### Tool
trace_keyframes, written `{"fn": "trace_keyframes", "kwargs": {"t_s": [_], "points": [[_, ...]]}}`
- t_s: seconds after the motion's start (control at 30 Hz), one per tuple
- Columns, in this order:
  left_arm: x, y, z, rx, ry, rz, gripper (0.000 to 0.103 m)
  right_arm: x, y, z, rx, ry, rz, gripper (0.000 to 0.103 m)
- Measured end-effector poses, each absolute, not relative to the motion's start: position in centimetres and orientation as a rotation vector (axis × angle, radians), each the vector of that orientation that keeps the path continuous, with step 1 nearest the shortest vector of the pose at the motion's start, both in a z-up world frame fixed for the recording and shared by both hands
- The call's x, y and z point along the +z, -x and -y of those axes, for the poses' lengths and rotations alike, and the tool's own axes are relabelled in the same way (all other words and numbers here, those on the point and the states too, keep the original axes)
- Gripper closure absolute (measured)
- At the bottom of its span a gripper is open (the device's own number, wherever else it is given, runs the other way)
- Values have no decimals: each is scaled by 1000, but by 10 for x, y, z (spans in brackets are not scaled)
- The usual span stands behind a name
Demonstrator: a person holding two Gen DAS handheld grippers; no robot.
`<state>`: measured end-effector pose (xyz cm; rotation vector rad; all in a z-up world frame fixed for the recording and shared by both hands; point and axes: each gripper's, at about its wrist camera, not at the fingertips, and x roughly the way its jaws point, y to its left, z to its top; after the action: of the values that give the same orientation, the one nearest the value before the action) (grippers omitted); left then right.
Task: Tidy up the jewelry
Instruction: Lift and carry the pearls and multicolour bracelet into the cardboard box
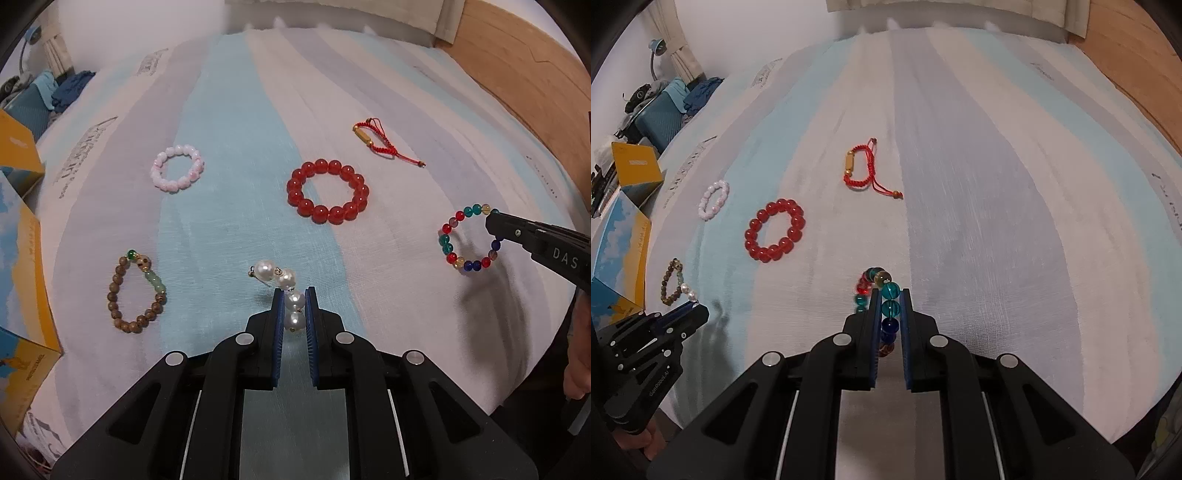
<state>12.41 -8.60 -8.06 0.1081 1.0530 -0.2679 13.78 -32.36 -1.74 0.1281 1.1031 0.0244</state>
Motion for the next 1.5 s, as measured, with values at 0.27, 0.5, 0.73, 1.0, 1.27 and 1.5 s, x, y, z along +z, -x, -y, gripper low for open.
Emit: {"fn": "trace_keyframes", "kwargs": {"t_s": [0.27, 0.5, 0.73, 1.0, 1.27, 1.5], "points": [[-67, -120, 78, -263, -84, -1056, 93, 2, -133, 316, 28, -123, -1072, 94], [-51, -114, 71, -254, -78, -1045, 93, 20, -130, 306, 32, -117, -1043, 94], [-36, -109, 60, -229, -76, -1027, 93, 35, -126, 296, 33, -106, -1023, 94], [-21, -106, 45, -206, -71, -1008, 93, 47, -123, 279, 38, -91, -1006, 94], [-1, -106, 23, -168, -64, -985, 93, 58, -125, 254, 68, -81, -989, 94], [12, -104, -6, -127, -49, -970, 93, 69, -130, 224, 105, -66, -976, 94]]}}
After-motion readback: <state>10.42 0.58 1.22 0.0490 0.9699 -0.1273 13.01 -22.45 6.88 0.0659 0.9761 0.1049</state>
